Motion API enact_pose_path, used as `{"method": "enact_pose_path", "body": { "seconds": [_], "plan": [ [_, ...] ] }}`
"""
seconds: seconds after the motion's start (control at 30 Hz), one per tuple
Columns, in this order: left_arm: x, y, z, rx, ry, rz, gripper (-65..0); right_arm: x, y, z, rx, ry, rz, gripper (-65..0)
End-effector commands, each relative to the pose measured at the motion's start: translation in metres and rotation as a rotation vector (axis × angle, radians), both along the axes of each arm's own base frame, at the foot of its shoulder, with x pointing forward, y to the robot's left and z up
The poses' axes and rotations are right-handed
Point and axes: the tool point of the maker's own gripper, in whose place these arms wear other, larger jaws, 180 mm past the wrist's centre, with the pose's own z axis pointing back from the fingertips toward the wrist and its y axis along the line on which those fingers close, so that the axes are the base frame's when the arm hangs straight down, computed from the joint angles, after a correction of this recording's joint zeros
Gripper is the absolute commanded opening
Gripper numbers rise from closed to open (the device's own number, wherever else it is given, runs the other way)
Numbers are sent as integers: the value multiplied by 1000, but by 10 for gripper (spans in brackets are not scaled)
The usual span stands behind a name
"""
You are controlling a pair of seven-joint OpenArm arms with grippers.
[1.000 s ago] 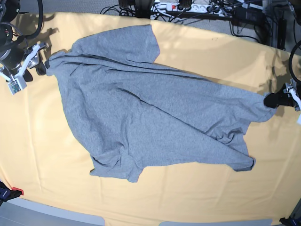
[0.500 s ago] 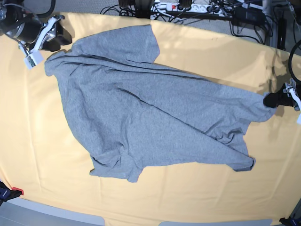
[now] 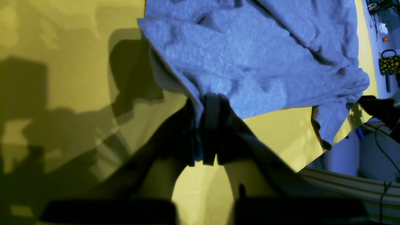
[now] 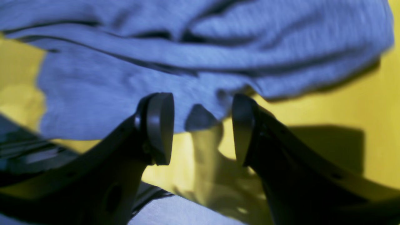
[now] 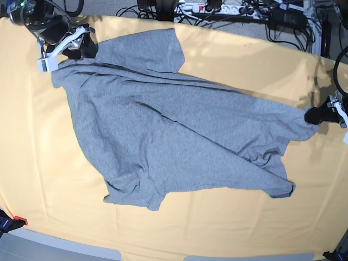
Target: Layout the t-shirt on the table in an organized manner, then fold the t-shirt properly
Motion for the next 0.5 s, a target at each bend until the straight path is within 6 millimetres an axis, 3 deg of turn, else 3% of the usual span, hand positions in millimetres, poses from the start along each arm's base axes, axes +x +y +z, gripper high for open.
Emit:
{"method": "enact_pose_path", "body": {
  "seconds": [0.0, 0.47],
  "plan": [
    [9, 7, 21, 11, -58, 4, -650, 6, -2, 8, -2, -44, -13, -331],
    [9, 7, 21, 11, -58, 4, -650, 11, -2, 8, 14, -85, -30, -331]
  ]
}}
